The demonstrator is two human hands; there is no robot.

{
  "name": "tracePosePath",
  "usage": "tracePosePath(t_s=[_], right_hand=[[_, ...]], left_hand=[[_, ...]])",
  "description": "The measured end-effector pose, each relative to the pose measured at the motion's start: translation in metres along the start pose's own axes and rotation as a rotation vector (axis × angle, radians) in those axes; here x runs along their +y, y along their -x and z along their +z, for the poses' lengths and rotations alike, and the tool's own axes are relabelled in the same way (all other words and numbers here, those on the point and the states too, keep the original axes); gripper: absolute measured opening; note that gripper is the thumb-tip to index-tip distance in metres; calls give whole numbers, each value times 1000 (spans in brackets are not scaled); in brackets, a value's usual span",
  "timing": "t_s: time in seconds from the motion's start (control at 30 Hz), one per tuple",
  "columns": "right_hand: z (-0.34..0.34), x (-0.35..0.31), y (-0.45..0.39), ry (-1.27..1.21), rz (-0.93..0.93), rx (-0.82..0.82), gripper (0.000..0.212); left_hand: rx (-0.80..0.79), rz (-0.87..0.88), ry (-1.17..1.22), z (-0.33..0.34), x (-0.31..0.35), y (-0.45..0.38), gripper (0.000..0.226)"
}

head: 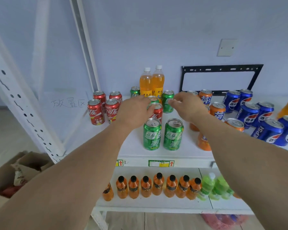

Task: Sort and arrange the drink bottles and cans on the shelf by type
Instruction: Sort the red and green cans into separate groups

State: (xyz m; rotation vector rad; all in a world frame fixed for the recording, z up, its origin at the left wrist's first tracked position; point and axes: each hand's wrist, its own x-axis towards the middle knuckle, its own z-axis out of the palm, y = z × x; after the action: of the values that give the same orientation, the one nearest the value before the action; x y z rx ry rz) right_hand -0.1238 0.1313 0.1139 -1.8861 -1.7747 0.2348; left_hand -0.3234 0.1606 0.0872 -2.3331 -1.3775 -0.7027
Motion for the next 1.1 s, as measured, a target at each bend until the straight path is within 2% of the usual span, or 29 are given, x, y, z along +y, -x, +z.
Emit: tracePosePath(t_s=[0.27, 0.37, 0.47, 0.53, 0.63, 0.7, 0.77, 0.87, 0.9, 0.97, 1.03, 1.1], right_hand=[[3, -9, -42, -1, 85, -73, 48], [11, -14, -60, -47, 118, -107, 48], [20, -16, -77, -120, 158, -136, 50], [26, -17, -87, -174, 186, -170, 50], [37, -18, -100, -237, 215, -236, 50], [46, -18, -110, -278, 239, -297, 40], [56, -17, -121, -308, 258, -363, 32], [72, -14, -134, -370, 304, -424, 28], [77, -14, -138, -371, 321, -437, 26], [85, -14, -146, -327, 351, -469, 35], [92, -15, -154, -231, 373, -499, 64], [97, -15, -160, -161, 385, -517, 74]], left_hand=[[-105, -149, 163, 19, -25, -32, 45], [-254, -299, 404, 35, -31, -43, 53], [-436, -448, 729, 52, -31, -46, 71], [-512, -501, 857, 67, -32, -47, 78], [-584, -478, 1067, 87, -32, -49, 45], [-594, -457, 1157, 96, -32, -52, 35], [-595, -462, 1182, 102, -30, -53, 43], [-576, -438, 1113, 116, -30, -52, 67], [-570, -421, 1101, 118, -30, -51, 68], [-558, -412, 1083, 120, -29, -48, 61], [-530, -413, 1104, 119, -28, -45, 54], [-520, -433, 1140, 119, -30, -42, 53]])
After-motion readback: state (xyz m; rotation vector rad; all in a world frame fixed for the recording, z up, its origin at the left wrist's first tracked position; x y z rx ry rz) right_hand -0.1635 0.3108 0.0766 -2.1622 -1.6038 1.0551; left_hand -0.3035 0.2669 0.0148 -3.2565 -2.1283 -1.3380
